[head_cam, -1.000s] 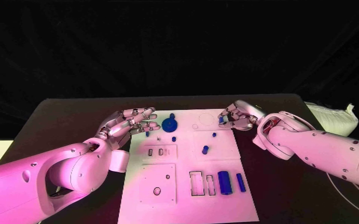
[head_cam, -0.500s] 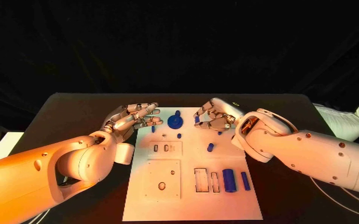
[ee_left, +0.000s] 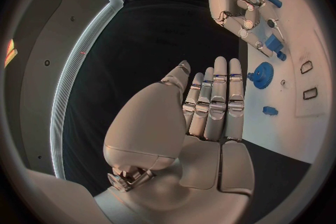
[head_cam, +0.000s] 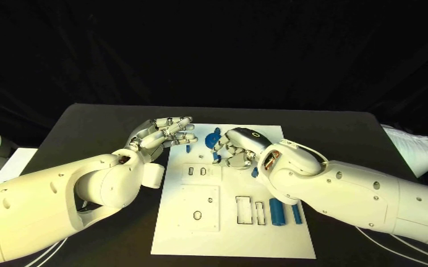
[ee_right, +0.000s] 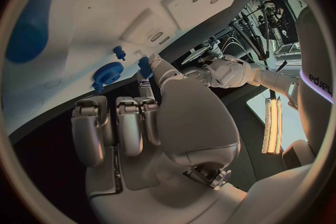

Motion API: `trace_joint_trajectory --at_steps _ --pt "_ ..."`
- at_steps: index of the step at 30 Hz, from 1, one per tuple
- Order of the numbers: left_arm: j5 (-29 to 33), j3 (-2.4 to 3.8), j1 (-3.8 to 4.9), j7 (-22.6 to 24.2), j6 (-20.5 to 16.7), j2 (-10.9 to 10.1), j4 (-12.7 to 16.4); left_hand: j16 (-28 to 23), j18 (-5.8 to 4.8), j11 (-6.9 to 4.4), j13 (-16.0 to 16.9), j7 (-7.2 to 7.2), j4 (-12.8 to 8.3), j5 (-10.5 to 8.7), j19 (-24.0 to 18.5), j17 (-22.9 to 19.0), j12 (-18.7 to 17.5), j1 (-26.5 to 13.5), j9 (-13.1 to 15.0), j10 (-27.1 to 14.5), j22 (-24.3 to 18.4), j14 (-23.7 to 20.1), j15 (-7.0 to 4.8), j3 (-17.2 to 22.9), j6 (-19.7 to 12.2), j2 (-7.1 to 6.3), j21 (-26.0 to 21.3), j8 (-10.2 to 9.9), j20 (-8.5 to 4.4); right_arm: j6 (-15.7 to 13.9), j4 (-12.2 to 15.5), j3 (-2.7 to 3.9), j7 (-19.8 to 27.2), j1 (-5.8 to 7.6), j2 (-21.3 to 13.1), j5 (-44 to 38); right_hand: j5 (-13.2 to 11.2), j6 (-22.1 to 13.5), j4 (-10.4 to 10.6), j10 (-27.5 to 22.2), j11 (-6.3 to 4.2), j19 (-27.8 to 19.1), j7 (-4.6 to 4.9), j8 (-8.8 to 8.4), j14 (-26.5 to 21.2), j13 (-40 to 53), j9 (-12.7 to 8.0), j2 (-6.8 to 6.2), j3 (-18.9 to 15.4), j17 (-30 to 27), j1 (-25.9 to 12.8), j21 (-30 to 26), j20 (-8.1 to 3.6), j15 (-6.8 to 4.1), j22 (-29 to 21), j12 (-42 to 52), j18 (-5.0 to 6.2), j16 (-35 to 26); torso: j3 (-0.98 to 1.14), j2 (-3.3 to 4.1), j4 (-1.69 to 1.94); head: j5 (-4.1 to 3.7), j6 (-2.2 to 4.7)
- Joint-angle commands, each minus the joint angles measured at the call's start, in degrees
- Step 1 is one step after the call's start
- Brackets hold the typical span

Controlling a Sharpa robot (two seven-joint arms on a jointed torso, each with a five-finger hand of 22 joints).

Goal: Assemble the parts on the task board

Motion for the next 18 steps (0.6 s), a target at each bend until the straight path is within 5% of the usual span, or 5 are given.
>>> trace_joint_trajectory --at_steps 1,18 --pt "0.1 0.04 0.04 0.8 1.2 0.2 0.0 -0.3 0.73 0.06 0.1 0.02 -0.2 -0.16 0.1 0.1 -0.2 0.2 0.0 0.4 -0.1 -0.1 0.03 0.0 0.4 0.0 -0.3 -0.1 0.09 2.3 -0.4 -0.12 -3.0 -0.47 0.9 -4.1 0.2 1.7 -0.1 6.1 -0.39 5.4 -1.54 0.32 6.1 15.1 0.9 0.27 0.3 15.0 0.0 0.0 -0.42 -0.36 14.1 0.3 -1.01 0.2 0.04 0.0 -0.1 0.07 -0.09" --pt "0.1 0.04 0.04 0.7 1.3 0.2 0.1 -0.3 0.73 0.06 0.1 0.02 -0.2 -0.16 0.1 0.1 -0.2 0.2 0.0 0.4 -0.1 -0.1 0.03 0.0 0.4 0.0 -0.3 -0.1 0.09 4.7 -1.4 -0.43 -4.4 -1.93 3.2 -5.6 0.3 1.6 -0.1 6.1 -0.28 5.2 -1.41 0.1 6.1 15.1 0.9 -0.16 0.2 15.0 -0.7 -0.2 -0.4 -0.29 13.8 0.3 -0.93 0.2 0.11 0.06 -0.03 0.32 -0.78"
